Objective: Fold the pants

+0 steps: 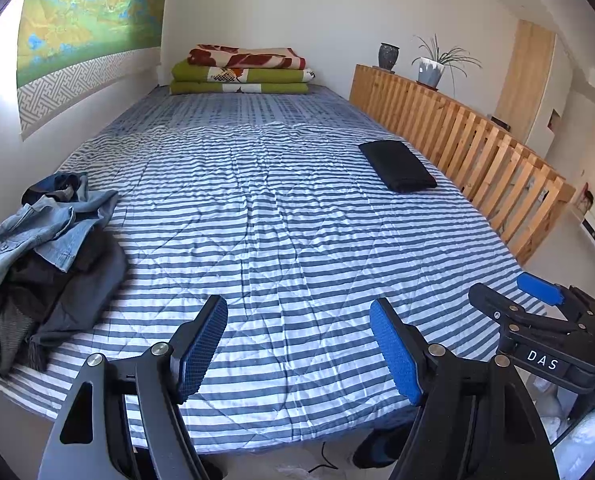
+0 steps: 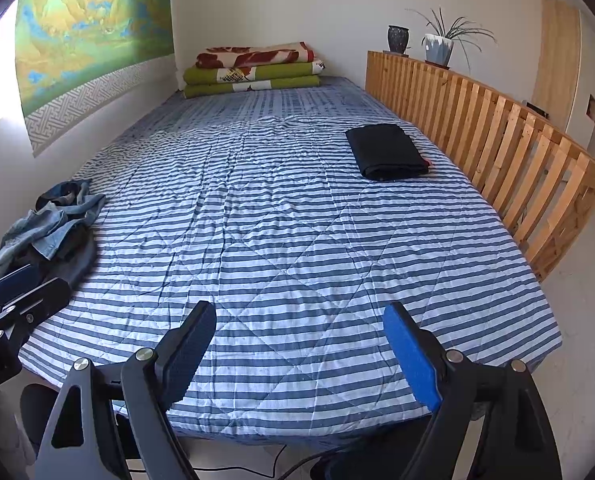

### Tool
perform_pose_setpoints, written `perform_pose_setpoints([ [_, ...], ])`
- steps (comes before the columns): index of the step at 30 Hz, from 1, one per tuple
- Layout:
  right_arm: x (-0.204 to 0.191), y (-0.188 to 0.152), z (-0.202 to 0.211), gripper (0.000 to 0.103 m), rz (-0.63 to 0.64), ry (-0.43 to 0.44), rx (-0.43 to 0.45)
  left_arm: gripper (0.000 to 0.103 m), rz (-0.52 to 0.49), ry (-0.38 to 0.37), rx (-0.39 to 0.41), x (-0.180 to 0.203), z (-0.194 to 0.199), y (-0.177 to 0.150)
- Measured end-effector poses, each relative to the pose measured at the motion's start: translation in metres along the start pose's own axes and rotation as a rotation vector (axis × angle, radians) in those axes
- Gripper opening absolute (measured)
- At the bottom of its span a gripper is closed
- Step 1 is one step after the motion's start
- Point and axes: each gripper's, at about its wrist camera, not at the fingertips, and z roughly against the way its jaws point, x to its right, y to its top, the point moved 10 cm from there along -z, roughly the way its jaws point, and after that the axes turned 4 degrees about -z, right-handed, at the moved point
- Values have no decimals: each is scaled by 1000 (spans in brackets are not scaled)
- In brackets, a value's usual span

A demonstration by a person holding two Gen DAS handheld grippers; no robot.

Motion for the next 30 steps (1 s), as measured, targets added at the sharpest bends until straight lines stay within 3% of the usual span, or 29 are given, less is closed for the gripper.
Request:
perform_pose_setpoints([
  [30,1,-4,-8,83,-5,7,-20,80,7,4,-11,0,-6,-1],
])
